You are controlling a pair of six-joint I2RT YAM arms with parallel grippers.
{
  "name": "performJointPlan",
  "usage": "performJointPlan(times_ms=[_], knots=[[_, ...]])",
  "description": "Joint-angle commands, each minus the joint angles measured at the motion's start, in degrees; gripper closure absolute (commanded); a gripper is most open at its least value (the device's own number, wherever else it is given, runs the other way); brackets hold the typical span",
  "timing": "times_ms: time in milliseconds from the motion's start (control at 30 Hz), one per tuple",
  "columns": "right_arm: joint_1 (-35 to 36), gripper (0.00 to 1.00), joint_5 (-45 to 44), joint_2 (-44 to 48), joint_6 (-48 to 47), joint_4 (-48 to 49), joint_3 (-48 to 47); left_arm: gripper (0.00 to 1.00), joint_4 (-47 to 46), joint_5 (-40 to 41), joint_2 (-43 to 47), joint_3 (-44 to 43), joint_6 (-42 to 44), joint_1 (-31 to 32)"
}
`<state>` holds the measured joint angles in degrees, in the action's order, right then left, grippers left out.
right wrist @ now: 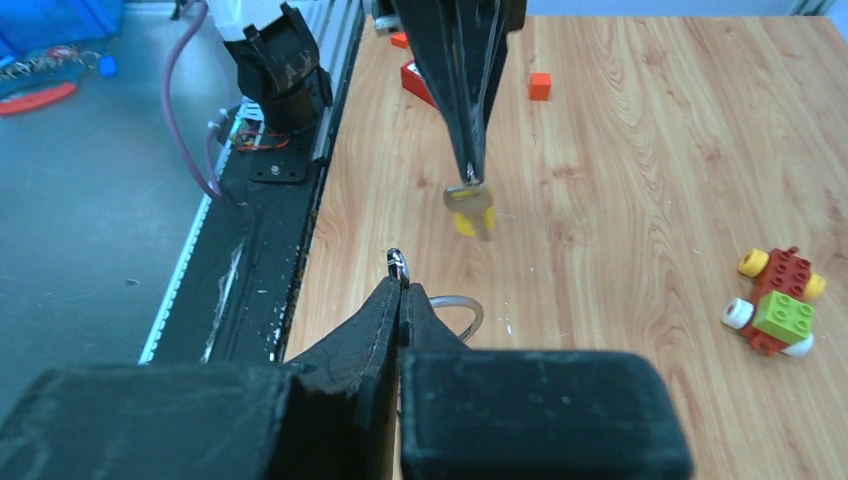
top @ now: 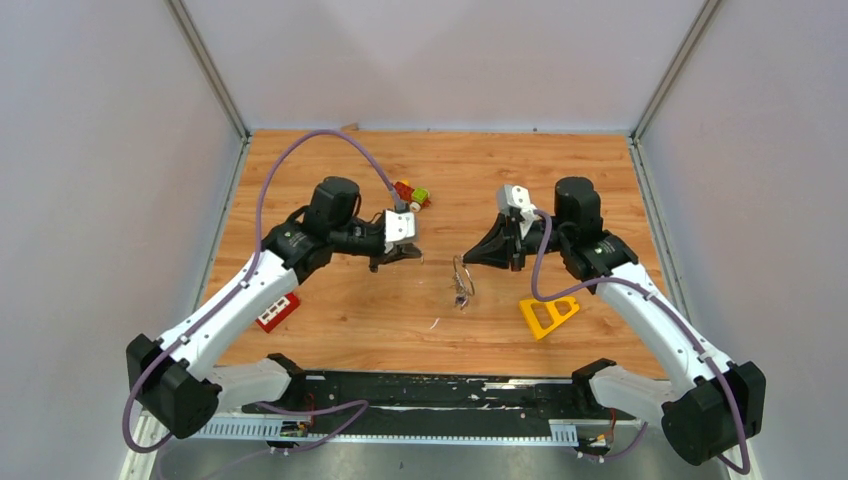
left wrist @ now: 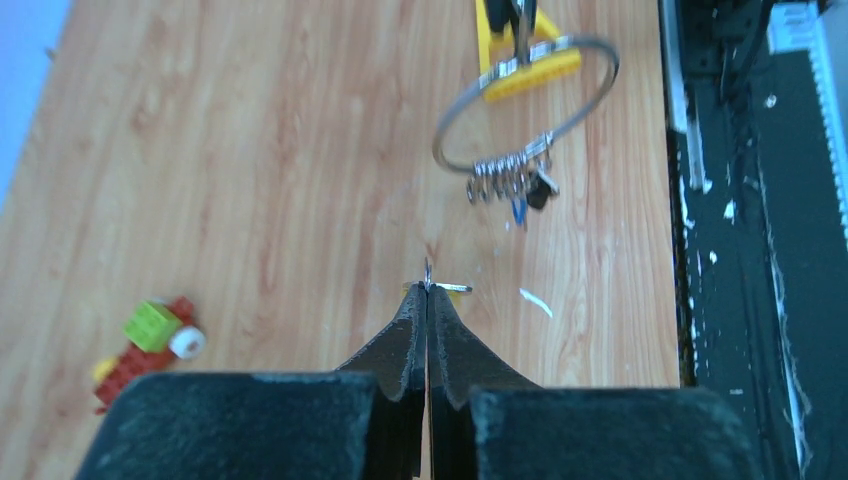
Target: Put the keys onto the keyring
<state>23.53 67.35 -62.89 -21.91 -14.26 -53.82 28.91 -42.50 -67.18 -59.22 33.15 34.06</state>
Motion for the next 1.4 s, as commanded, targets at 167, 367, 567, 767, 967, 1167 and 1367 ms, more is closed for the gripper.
performJointPlan(times_ms=[167,367,567,767,967,1167,1367], knots=[[-0.16,1.00,1.13,-1.72,17.81,13.13,-1.37,1.00,-3.68,3.29,3.73,-7.78,-2.55,4.25],[0.63,1.00,-3.60,-4.13,26.29,13.74,-3.83,1.00,-2.38,12.63,4.40,-10.03,2.84,9.44],[1.37,1.00,-5.44,-5.62,33.61,19.75,-2.49,1.00,-1.92,24.24,5.61,-8.67,9.28,16.46],[2.12,1.00,-6.72,-5.47,35.06,21.22,-1.25,1.00,-2.03,31.37,4.83,-8.38,12.24,20.94],[2.13,1.00,-6.19,-5.33,36.73,23.32,-0.28,1.00,-3.01,36.25,3.96,-7.76,15.13,23.65],[2.13,1.00,-5.11,-5.94,37.67,24.74,0.21,1.00,-3.71,38.28,3.30,-7.56,16.15,24.89],[2.13,1.00,-3.96,-6.42,38.54,25.99,0.39,1.00,-4.92,39.14,3.54,-7.06,16.43,24.94]])
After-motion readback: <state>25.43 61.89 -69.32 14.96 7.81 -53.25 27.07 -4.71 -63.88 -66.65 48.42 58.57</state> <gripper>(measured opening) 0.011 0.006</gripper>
